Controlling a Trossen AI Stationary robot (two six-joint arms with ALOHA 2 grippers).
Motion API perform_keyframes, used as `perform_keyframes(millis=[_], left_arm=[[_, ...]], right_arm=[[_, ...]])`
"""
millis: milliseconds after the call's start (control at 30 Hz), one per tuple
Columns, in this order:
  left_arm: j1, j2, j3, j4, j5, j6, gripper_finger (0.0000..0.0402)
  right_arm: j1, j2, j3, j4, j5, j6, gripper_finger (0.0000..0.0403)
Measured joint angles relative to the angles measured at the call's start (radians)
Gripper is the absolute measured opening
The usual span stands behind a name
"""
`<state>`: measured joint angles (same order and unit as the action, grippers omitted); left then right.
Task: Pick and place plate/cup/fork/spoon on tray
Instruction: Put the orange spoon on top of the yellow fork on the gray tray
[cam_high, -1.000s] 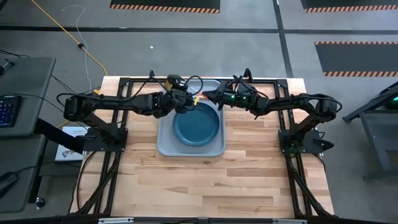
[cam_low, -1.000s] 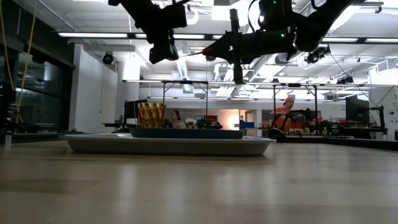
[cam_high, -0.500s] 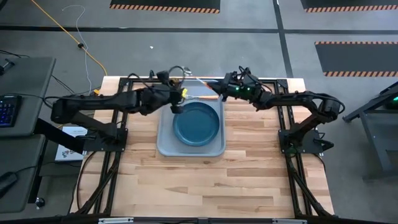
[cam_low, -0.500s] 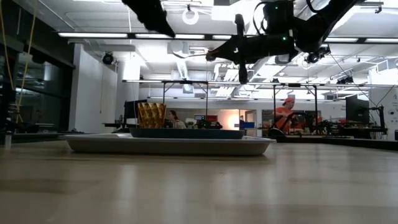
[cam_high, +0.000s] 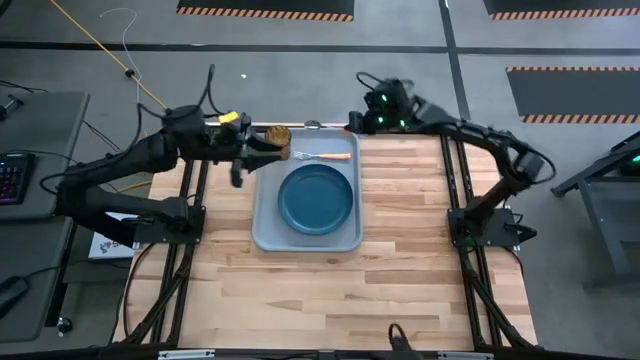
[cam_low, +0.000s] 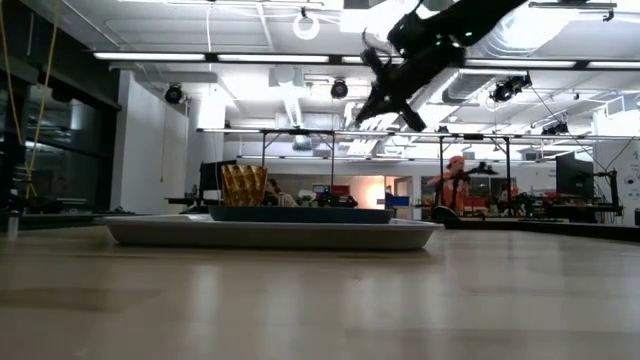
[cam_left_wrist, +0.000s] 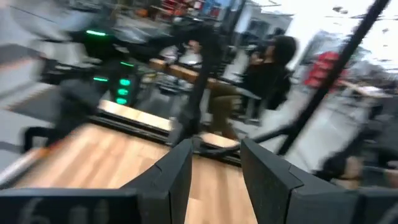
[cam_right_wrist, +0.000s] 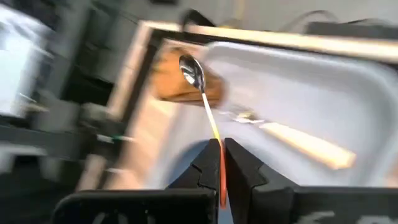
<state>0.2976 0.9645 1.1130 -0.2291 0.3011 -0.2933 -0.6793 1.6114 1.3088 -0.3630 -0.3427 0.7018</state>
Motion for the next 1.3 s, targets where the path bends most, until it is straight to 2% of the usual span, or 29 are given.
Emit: perform_keyframes(millis=[67, 167, 267, 433, 633, 967, 1300], left_arm=[[0.003, -0.018, 0.0, 0.001, 0.01, -0.013, 0.0125], [0.003, -0.032, 0.0, -0.001, -0.006, -0.02, 0.0125], [0.003, -0.036, 0.0, -0.004, -0.024, -0.043, 0.0125], [0.002, -0.036, 0.0, -0.005, -0.044, -0.072, 0.0125], [0.002, -0.036, 0.0, -0.005, -0.049, -0.072, 0.0125], [0.002, -0.036, 0.0, -0.005, -0.05, -0.072, 0.0125], [0.002, -0.036, 0.0, -0.006, -0.05, -0.073, 0.0125]], right_arm=[[-0.031, 0.074, 0.085, -0.11, -0.01, -0.098, 0.0], [-0.063, 0.189, 0.159, -0.186, -0.062, -0.184, 0.0], [-0.074, 0.29, 0.177, -0.189, -0.139, -0.188, 0.0], [-0.067, 0.386, 0.177, -0.105, -0.146, -0.163, 0.0], [-0.065, 0.43, 0.177, 0.011, -0.135, -0.055, 0.0], [-0.064, 0.49, 0.18, 0.014, -0.132, 0.032, 0.0], [-0.064, 0.496, 0.18, 0.009, -0.108, 0.032, 0.0001]])
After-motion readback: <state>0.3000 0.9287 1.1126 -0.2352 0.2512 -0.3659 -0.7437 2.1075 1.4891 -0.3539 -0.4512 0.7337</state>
